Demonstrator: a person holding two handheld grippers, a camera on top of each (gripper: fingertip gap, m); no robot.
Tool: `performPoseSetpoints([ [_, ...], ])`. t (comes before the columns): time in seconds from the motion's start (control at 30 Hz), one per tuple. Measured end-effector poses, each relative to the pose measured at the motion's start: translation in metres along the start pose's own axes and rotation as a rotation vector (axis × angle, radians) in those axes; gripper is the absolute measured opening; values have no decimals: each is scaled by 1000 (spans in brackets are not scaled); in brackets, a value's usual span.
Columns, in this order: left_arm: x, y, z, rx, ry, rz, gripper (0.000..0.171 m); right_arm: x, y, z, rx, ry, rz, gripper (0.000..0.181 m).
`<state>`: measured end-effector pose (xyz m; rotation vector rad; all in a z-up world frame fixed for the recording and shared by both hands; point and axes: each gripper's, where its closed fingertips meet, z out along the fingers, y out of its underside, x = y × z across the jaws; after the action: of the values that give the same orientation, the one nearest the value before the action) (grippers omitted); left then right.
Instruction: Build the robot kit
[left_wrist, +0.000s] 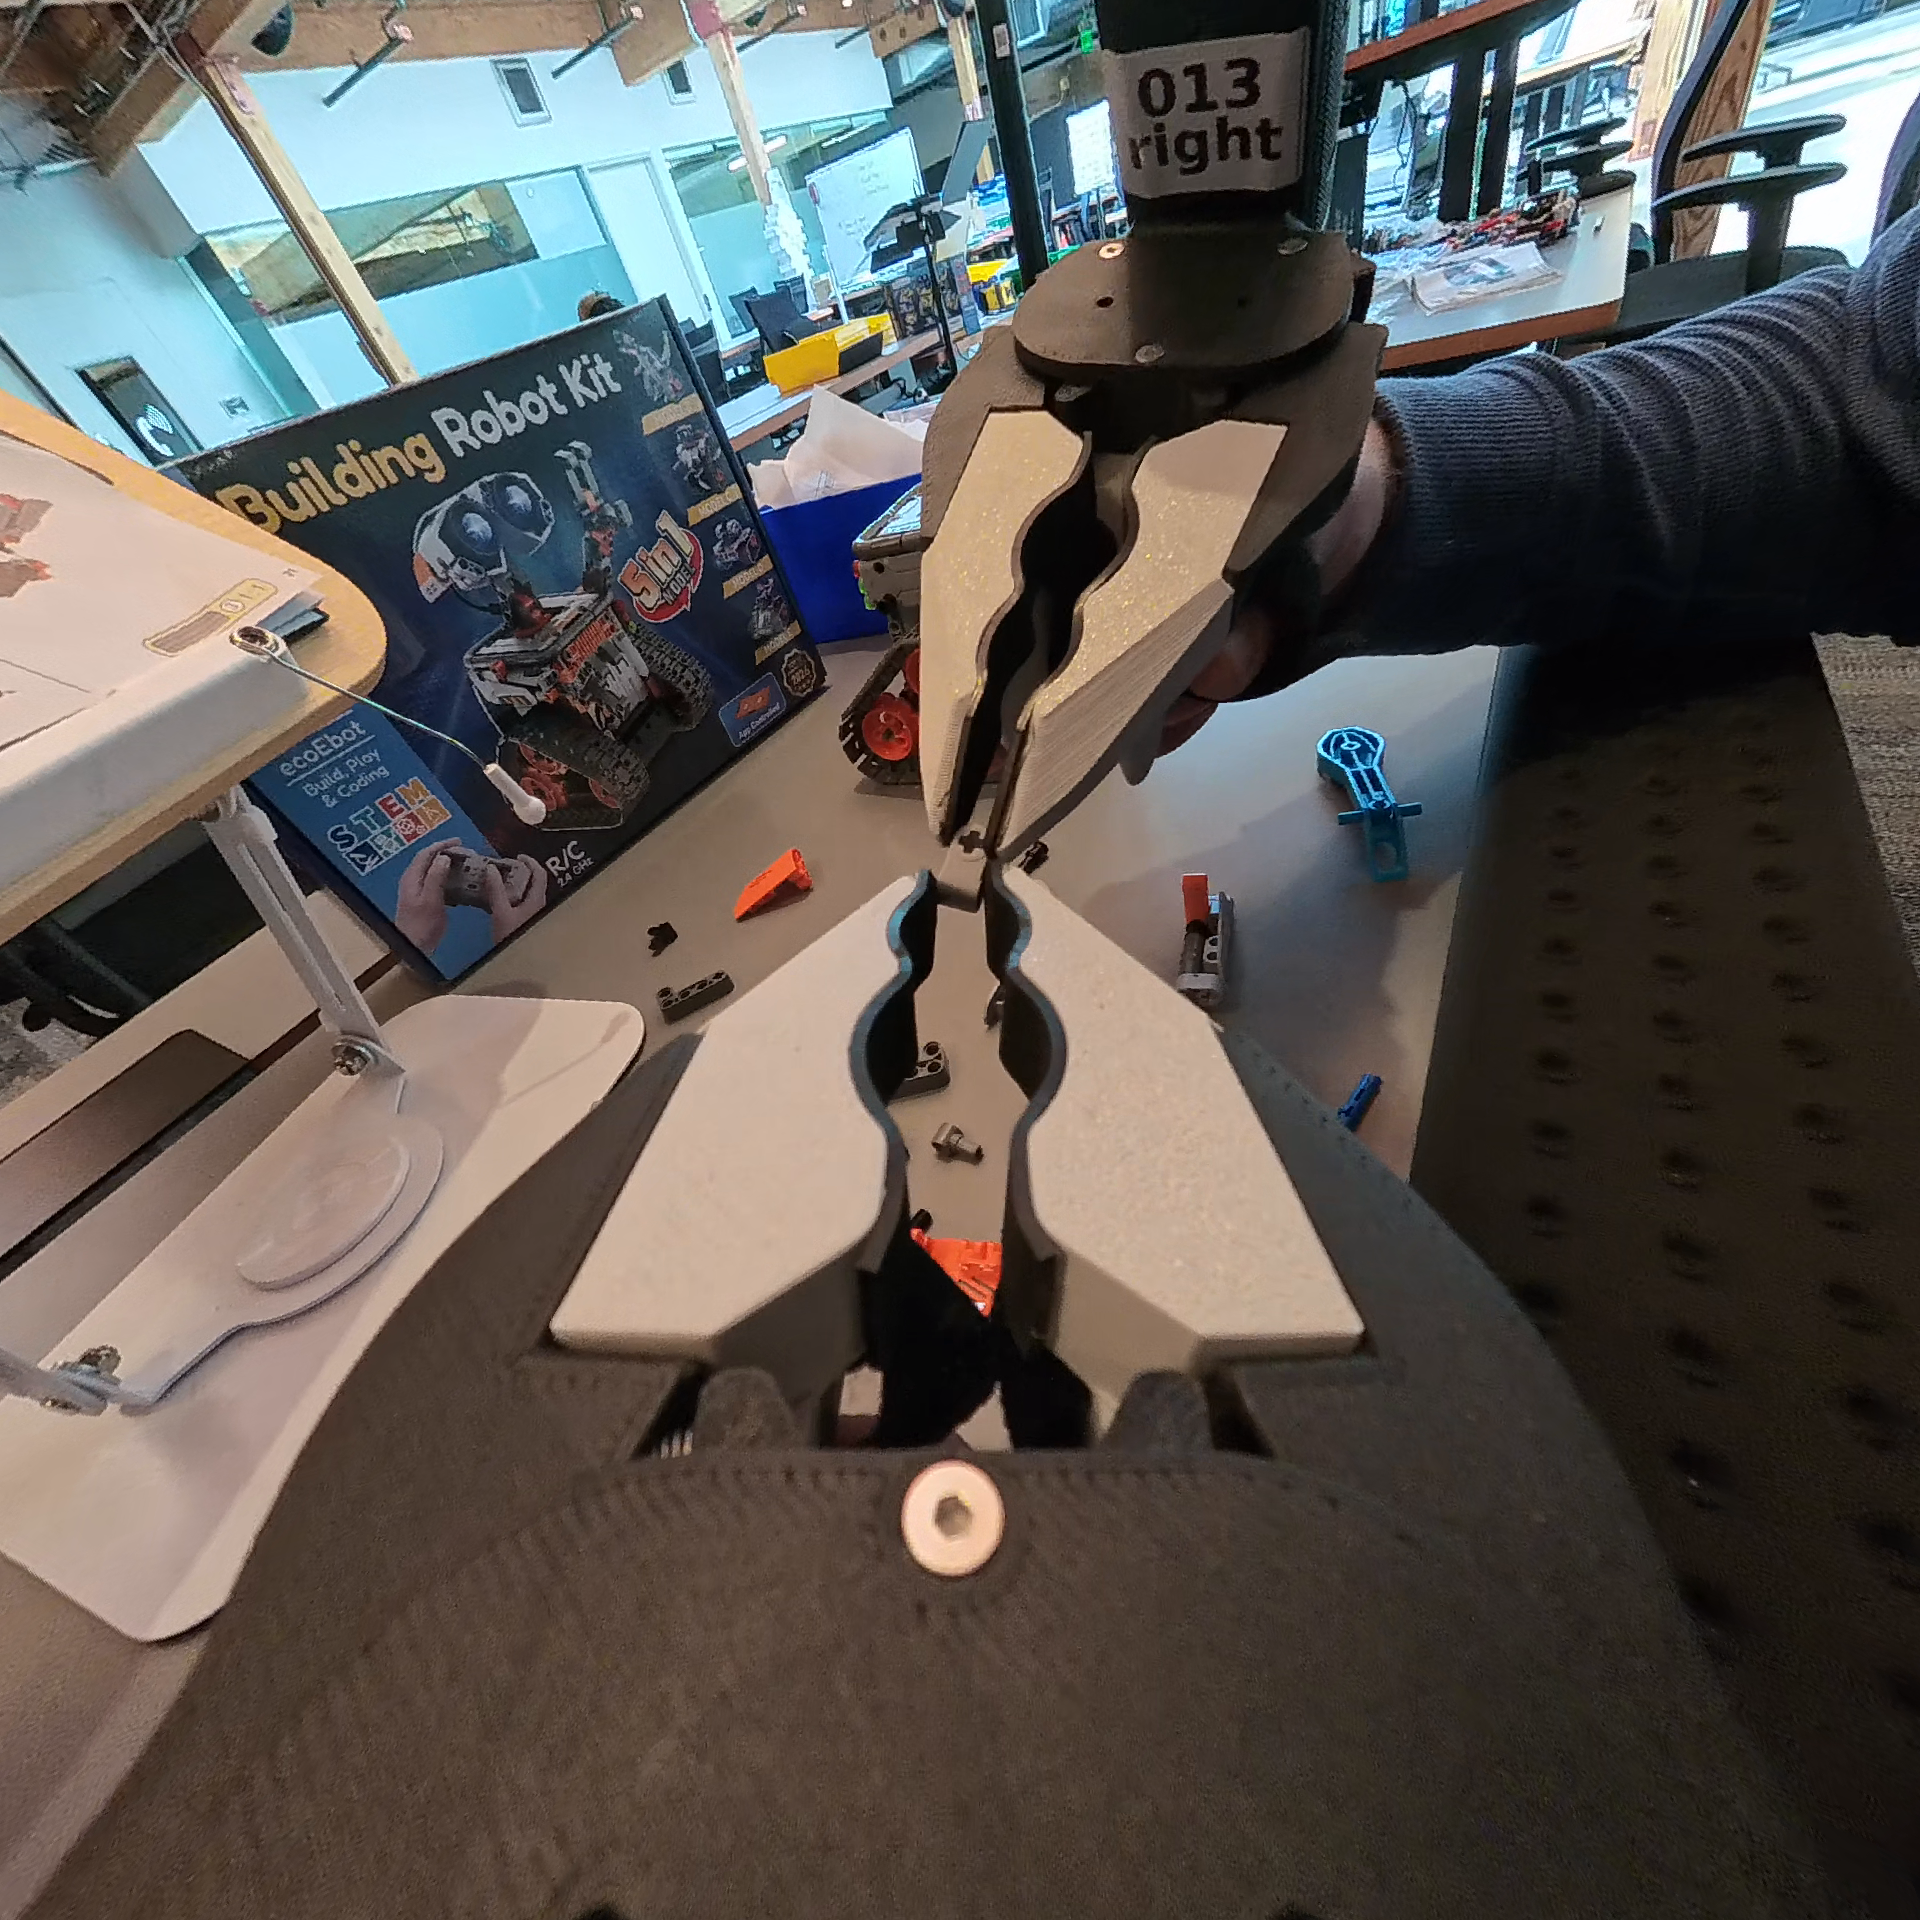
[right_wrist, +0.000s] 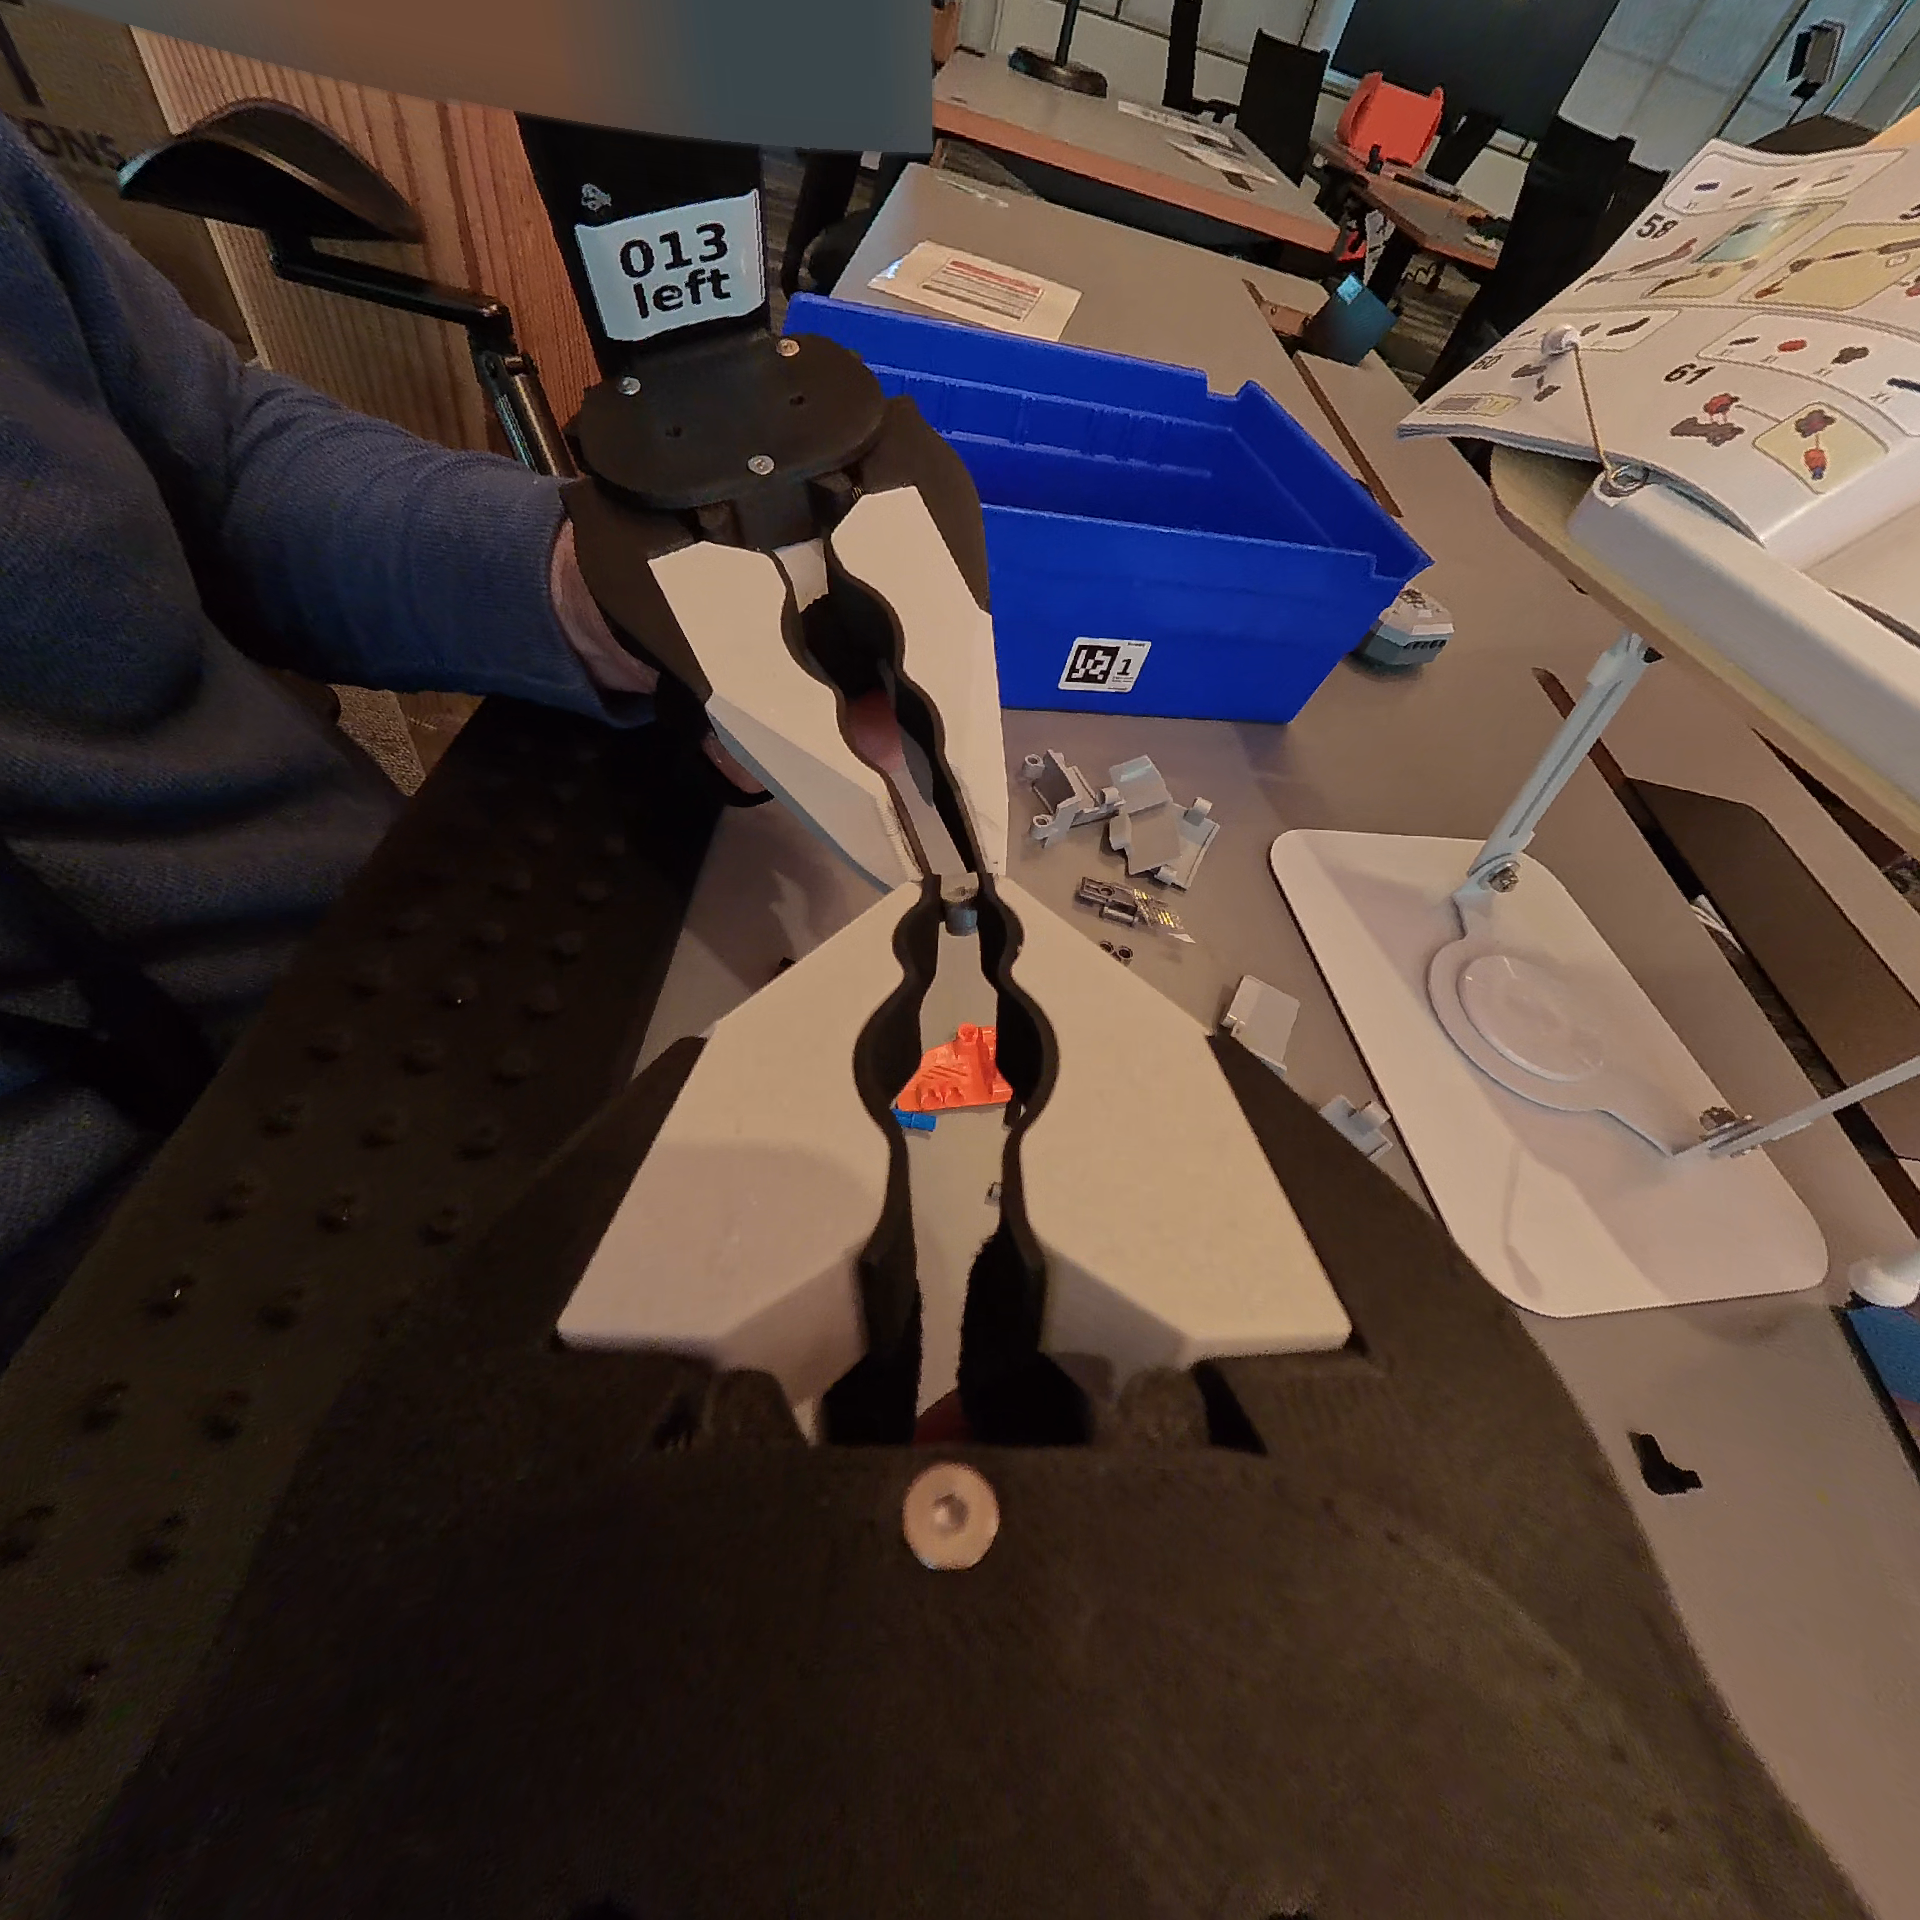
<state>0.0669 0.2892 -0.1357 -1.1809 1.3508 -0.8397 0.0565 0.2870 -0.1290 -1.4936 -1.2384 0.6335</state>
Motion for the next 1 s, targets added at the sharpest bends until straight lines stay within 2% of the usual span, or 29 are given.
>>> performPoseSetpoints([
  [0.47,4,6,3,-33,-3,37,8,-3,9,-1,-76,-8,-33,4],
  [0.83,2,5,4,-22,-3,-12,9,-1,8,-1,-64,13,-46,4],
  [1.0,-6,7,3,-31,-47,-40,11,6,10,-4,-57,30,-9,3],
])
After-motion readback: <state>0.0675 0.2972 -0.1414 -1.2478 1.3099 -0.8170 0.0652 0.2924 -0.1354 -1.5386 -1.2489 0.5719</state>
